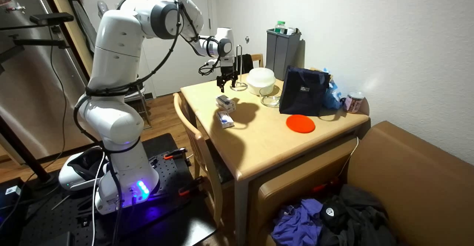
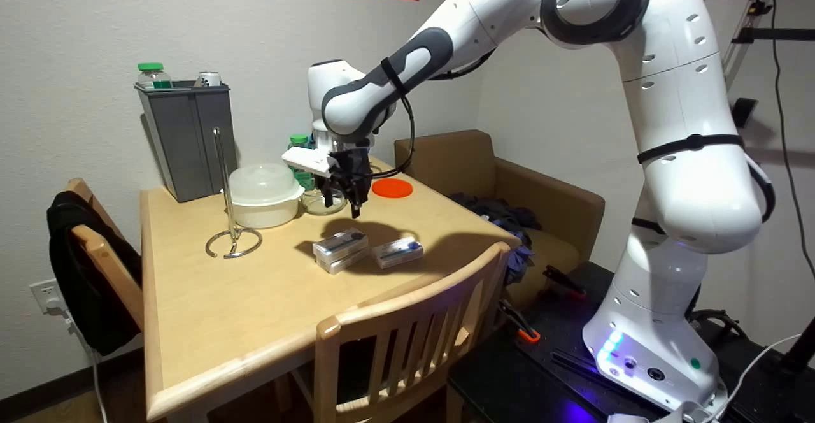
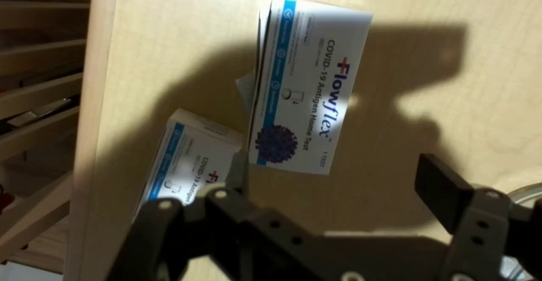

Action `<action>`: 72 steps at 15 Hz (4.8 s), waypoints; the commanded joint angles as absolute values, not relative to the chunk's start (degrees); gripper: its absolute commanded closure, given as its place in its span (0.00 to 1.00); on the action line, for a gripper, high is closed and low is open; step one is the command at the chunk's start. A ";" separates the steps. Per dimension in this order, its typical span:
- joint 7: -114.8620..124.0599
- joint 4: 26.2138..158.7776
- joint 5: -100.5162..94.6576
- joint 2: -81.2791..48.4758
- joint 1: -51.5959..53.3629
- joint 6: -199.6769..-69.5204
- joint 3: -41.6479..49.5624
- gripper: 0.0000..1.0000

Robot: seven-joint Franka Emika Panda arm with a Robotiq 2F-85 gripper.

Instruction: Unstack the small white boxes

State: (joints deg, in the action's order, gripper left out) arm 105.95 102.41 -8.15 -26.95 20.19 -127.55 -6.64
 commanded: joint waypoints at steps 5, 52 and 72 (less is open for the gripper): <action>104.66 94.99 -7.56 -33.68 21.81 -122.62 -5.73 0.00; 105.09 105.37 -1.78 -29.90 22.64 -133.43 -5.18 0.00; 103.44 104.77 -1.00 -33.03 20.80 -134.96 -5.33 0.00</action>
